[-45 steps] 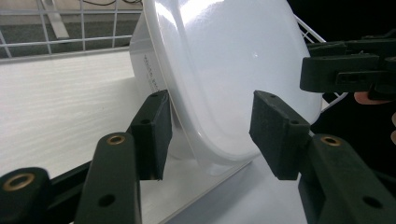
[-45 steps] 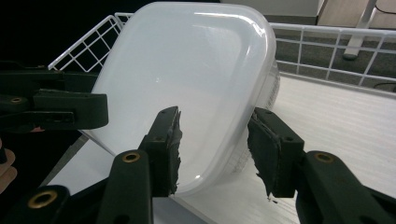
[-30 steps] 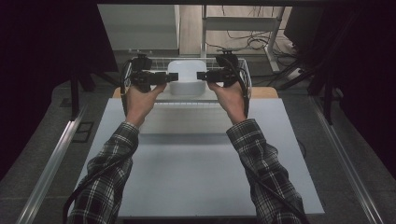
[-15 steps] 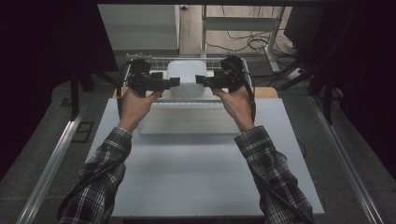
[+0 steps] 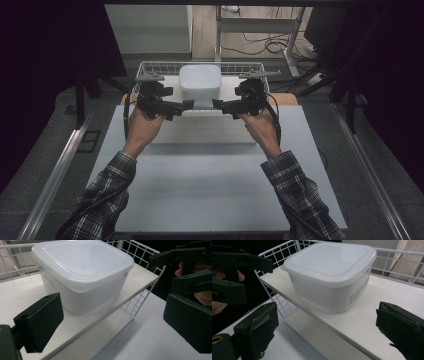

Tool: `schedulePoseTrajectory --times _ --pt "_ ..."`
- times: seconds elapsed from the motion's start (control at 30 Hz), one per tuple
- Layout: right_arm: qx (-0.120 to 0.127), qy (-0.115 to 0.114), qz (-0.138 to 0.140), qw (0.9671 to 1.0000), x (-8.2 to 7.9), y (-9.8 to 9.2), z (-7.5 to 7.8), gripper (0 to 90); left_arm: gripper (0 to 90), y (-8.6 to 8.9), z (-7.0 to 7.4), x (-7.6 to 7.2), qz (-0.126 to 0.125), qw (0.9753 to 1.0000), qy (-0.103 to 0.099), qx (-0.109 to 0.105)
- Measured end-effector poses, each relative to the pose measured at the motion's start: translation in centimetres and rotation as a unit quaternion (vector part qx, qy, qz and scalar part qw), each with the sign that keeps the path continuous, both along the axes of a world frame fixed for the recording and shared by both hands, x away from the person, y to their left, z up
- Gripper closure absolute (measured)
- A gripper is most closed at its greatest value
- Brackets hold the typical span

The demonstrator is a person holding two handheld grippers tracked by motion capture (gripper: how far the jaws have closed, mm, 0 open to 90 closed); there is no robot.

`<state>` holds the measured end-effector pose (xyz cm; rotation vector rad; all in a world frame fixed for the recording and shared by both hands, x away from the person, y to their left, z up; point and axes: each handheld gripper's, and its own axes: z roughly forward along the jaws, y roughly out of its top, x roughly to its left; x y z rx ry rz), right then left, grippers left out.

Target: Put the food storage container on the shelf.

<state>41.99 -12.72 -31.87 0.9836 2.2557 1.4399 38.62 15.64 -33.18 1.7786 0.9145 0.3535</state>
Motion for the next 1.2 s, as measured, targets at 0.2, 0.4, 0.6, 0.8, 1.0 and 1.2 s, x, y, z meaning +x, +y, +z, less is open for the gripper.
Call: schedulePoseTrajectory --times 0.2,0.4,0.6,0.8,1.0,1.2 --pt "-0.019 -0.012 0.01 0.9997 -1.0 -0.2 -0.6 3.2 3.1 0.1 -0.4 -1.4 -0.011 0.9996 -0.023 0.007" --pt "-0.03 -0.024 0.024 0.999 -2.0 -0.3 -1.0 2.5 2.8 0.3 -1.1 -2.1 -0.021 0.9995 -0.023 0.008" --pt "-0.039 -0.033 0.032 0.9982 -2.9 -0.4 -1.7 1.8 2.7 0.3 -2.2 -2.9 -0.031 0.9993 -0.018 0.015" --pt "-0.035 -0.031 0.046 0.9978 -3.8 -0.7 -2.4 1.5 2.7 0.4 -3.1 -4.1 -0.046 0.9987 -0.017 0.015" --pt "-0.039 -0.028 0.053 0.9975 -4.8 -0.9 -3.3 1.3 2.2 0.2 -4.1 -5.0 -0.057 0.9981 -0.013 0.023" --pt "-0.04 -0.029 0.054 0.9973 -5.6 -1.0 -4.2 0.5 2.0 0.2 -5.1 -5.6 -0.065 0.9977 -0.009 0.018"
